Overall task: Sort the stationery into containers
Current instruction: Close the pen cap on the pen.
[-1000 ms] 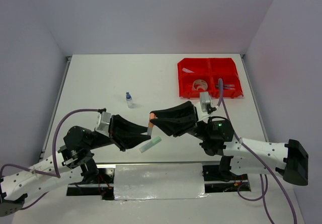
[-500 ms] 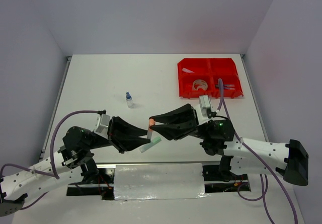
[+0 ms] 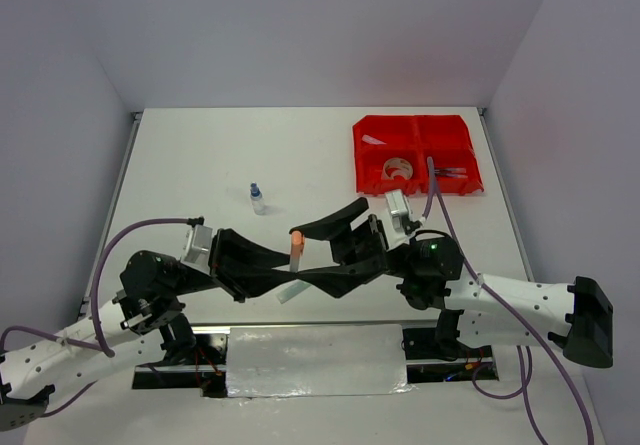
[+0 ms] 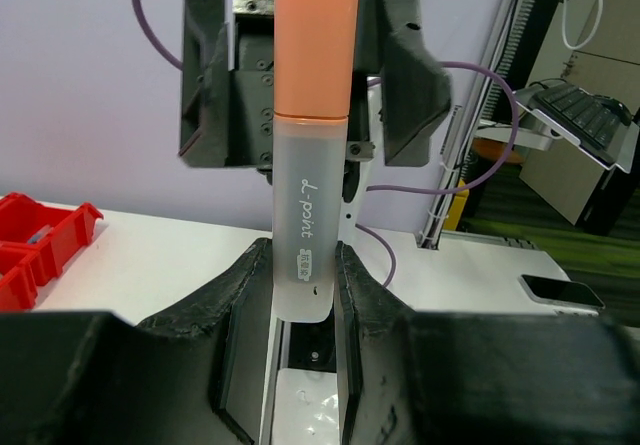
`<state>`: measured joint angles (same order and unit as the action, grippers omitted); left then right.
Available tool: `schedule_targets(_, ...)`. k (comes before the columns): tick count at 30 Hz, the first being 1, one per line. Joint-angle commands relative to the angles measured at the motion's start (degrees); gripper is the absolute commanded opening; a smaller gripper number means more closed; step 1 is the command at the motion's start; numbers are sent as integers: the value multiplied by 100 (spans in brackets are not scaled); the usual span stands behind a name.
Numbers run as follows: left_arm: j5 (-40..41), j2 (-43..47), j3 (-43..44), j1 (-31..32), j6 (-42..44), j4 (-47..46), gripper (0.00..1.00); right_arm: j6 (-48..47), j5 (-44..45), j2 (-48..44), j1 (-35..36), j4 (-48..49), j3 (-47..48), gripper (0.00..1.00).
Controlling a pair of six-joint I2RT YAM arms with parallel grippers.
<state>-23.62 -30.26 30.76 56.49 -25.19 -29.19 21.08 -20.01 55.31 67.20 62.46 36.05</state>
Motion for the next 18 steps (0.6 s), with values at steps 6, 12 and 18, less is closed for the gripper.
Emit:
schedule_targets(6, -240, -15, 351, -15, 190, -438, 0, -148, 314, 173, 48, -445, 411, 74)
schedule_targets(12, 58, -6, 395, -15, 164, -203, 0, -245, 243, 270, 47, -427, 429, 55)
schedule_targets(18, 393, -155, 571, -15, 93, 19, 0, -306, 94, 287, 39, -383, 464, 26)
